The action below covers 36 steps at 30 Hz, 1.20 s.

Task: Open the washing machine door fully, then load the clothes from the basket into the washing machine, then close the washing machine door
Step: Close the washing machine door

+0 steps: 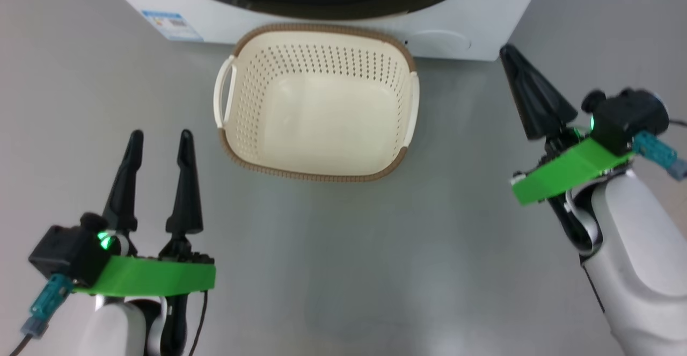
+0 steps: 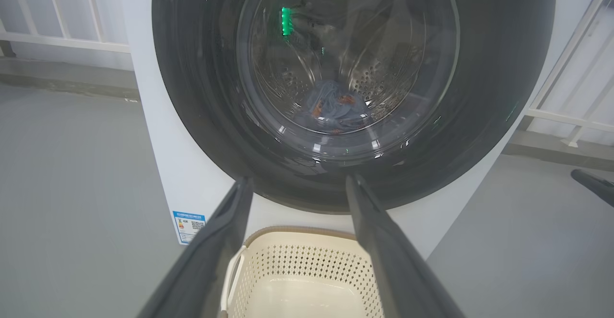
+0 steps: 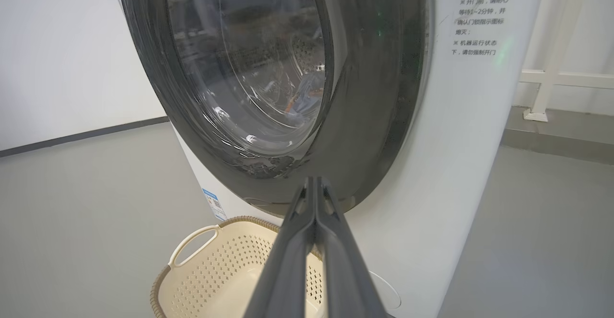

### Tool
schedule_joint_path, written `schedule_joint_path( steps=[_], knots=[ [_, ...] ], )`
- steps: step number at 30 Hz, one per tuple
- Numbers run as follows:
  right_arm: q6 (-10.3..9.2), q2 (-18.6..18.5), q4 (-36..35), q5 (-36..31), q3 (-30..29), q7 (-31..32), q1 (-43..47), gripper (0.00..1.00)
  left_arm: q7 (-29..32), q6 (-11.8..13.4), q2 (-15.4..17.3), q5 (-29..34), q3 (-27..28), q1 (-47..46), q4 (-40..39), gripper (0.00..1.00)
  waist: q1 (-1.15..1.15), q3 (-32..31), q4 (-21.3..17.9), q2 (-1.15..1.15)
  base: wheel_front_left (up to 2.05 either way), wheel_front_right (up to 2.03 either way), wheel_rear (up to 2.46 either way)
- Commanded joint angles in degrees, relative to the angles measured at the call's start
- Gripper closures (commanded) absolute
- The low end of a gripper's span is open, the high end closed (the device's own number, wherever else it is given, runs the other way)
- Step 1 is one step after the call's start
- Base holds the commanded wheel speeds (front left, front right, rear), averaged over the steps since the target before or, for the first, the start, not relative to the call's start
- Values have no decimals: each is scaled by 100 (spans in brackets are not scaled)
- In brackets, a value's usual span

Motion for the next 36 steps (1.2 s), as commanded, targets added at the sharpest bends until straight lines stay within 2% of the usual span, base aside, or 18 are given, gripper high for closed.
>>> schedule_joint_path(
  steps=[1, 2, 15, 36],
  knots=[
    [-33, 92, -178, 67, 53, -22, 194, 33, -36, -14, 151, 69, 228, 92, -117, 0, 0, -302, -177, 0, 0, 0, 0],
    [-33, 118, -206, 72, -1, -22, 322, 0, -36, -14, 151, 105, 259, 142, -114, 0, 0, -380, -211, 0, 0, 0, 0],
    [-33, 587, -627, -26, -873, -22, 2096, 0, -36, -14, 151, 378, 497, 853, 18, 0, 0, -1385, -595, 0, 0, 0, 0],
    [-33, 925, -1224, -389, -1284, -22, 3503, 0, -36, -14, 204, 483, 636, 1656, 0, 0, 0, -2170, -832, 0, 0, 0, 0]
  ],
)
